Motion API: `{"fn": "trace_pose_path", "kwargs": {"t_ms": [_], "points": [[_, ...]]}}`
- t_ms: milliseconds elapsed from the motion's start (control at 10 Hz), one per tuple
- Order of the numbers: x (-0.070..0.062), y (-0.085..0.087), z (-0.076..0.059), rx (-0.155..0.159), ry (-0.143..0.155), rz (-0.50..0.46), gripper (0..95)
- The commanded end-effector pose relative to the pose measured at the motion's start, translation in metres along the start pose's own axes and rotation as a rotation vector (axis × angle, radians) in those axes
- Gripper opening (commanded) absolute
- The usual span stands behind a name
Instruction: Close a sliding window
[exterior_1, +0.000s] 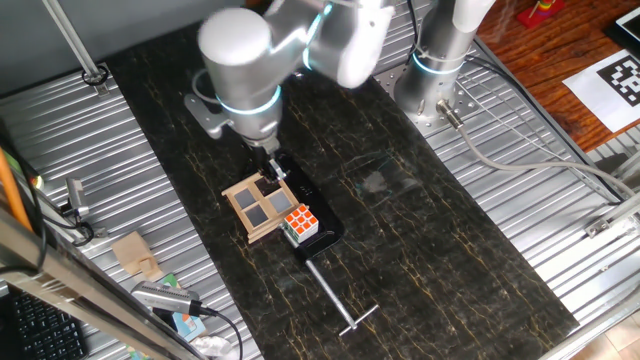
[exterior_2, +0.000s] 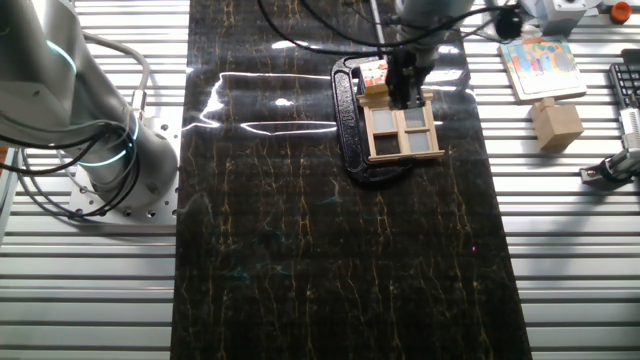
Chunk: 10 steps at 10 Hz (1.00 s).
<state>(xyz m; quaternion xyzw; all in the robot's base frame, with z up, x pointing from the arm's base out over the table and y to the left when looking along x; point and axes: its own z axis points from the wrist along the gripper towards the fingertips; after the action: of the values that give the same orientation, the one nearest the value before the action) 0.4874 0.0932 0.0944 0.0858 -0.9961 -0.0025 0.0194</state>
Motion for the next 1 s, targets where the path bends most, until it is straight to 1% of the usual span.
{"fn": "trace_pose_path", "kwargs": {"t_ms": [100, 200, 400, 800, 1000], "points": [[-0.001, 0.000, 0.008, -0.001, -0.001, -0.005, 0.0], [-0.001, 0.000, 0.011, -0.001, -0.002, -0.004, 0.0], [-0.002, 0.001, 0.023, -0.005, -0.004, -0.007, 0.0], [-0.003, 0.003, 0.041, -0.007, -0.012, -0.009, 0.0], [-0.004, 0.003, 0.047, -0.009, -0.017, -0.002, 0.0]]}}
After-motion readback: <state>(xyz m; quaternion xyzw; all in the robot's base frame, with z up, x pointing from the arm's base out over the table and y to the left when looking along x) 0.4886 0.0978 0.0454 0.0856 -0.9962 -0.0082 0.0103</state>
